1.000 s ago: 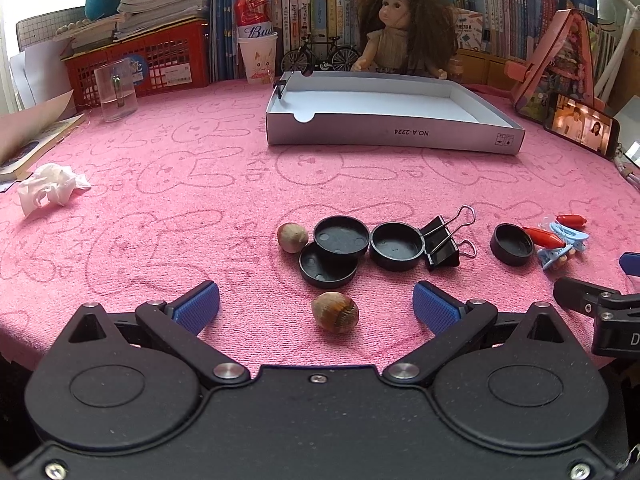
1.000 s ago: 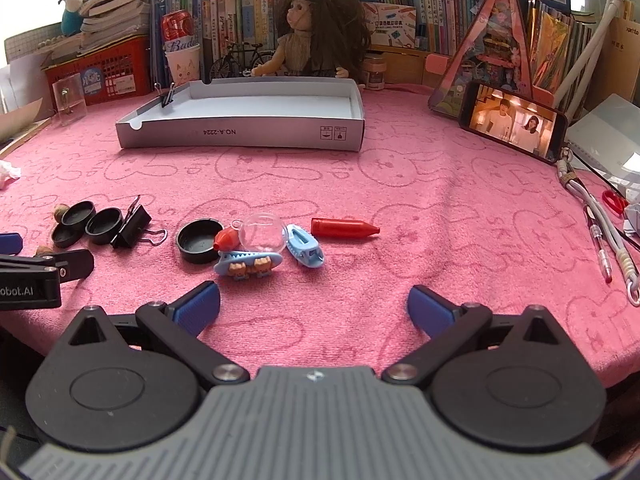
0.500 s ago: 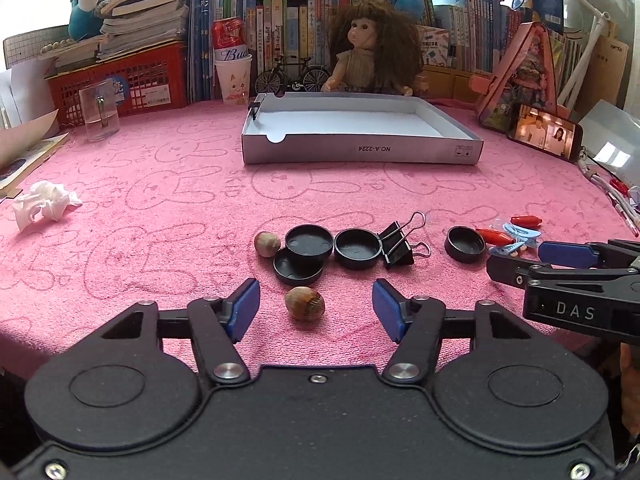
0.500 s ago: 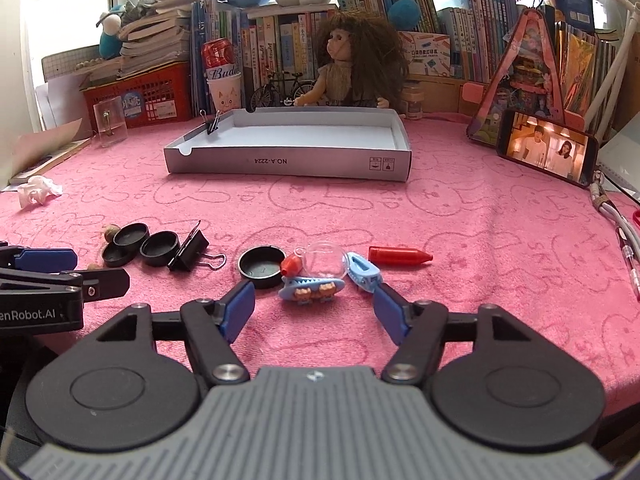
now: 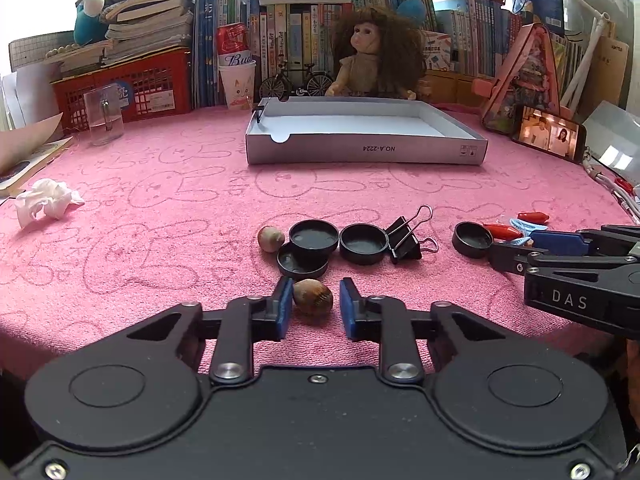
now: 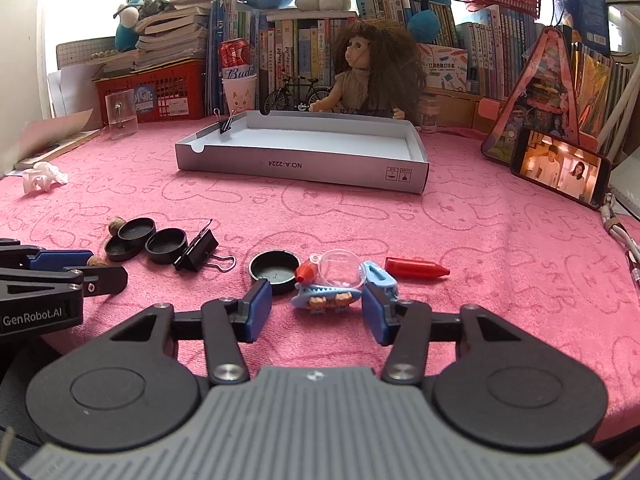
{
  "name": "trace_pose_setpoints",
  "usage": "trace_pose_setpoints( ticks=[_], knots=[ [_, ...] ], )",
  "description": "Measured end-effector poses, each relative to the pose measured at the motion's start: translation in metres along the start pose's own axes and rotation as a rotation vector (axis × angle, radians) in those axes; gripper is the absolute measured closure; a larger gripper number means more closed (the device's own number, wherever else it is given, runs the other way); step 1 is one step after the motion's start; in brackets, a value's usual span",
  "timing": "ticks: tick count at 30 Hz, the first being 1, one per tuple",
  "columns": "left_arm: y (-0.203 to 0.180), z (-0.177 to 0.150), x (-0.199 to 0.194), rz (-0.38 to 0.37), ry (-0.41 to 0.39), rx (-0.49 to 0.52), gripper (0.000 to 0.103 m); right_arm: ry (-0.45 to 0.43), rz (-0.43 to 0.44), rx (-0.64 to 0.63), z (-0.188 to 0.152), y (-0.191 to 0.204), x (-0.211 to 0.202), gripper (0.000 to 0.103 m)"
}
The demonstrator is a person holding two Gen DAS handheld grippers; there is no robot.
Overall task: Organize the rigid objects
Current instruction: 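Grasp the brown hazelnut with the left tool while the right tool grasps the blue toy car, then carry the hazelnut and toy car over the white tray with both tools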
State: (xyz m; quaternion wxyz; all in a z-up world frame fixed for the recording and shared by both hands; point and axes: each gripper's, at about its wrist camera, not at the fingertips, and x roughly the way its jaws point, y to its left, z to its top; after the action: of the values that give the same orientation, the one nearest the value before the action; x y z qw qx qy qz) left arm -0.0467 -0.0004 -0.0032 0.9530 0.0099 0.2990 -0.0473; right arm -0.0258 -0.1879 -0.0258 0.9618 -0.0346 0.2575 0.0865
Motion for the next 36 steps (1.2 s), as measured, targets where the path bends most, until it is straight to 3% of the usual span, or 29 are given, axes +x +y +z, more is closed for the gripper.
trace_pose_setpoints(
  ticks=[17,36],
  knots=[
    [-0.001,0.024,-0.005,-0.009,-0.050,-0.040,0.083,-0.030,-0.001,0.021,0.014,-0.004,-0.016,0.060],
    [-0.007,0.071,0.023,-0.038,-0.065,-0.051,0.083,-0.011,-0.046,0.174,0.036,-0.042,0.001,0.060]
  ],
)
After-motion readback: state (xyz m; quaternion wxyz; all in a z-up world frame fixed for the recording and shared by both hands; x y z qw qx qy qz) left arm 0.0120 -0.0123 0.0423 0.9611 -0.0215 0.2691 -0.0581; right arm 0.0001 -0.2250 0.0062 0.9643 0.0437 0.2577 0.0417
